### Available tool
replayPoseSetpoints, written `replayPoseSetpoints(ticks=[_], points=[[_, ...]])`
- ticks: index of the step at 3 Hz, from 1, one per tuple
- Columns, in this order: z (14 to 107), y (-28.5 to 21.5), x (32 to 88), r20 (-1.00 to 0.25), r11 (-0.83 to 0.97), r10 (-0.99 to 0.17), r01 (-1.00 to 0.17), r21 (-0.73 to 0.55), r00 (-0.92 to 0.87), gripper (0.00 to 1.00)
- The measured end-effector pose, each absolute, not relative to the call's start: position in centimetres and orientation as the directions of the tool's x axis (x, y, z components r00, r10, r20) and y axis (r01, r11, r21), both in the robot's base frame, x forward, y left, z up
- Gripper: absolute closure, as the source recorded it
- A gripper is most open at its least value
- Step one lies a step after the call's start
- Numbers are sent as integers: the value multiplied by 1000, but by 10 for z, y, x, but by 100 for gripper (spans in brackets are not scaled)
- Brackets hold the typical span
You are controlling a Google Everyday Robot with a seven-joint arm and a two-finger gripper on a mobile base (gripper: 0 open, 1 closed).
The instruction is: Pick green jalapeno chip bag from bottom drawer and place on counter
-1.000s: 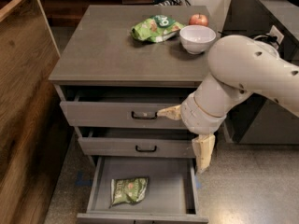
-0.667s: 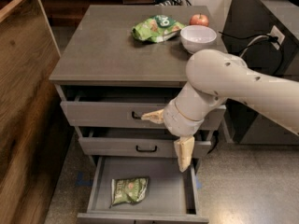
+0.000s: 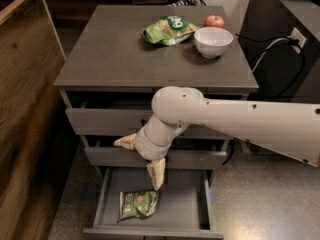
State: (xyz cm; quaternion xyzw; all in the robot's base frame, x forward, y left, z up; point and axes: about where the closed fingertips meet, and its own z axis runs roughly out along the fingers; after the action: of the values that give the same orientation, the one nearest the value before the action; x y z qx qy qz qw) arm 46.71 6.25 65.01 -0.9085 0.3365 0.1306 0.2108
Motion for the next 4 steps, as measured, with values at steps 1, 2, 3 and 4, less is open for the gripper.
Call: replayPoseSetpoints(ticks=[1,2,3,4], points=[[596,119,462,-348,-762,-477,-577,-293,807,0],[524,149,467,-326,-820,-454,-532,-211,829,0],[441,152,468,-316,-851,-472,-519,-83,823,0],[441,152,468,-316,-851,-472,-519,-83,823,0]])
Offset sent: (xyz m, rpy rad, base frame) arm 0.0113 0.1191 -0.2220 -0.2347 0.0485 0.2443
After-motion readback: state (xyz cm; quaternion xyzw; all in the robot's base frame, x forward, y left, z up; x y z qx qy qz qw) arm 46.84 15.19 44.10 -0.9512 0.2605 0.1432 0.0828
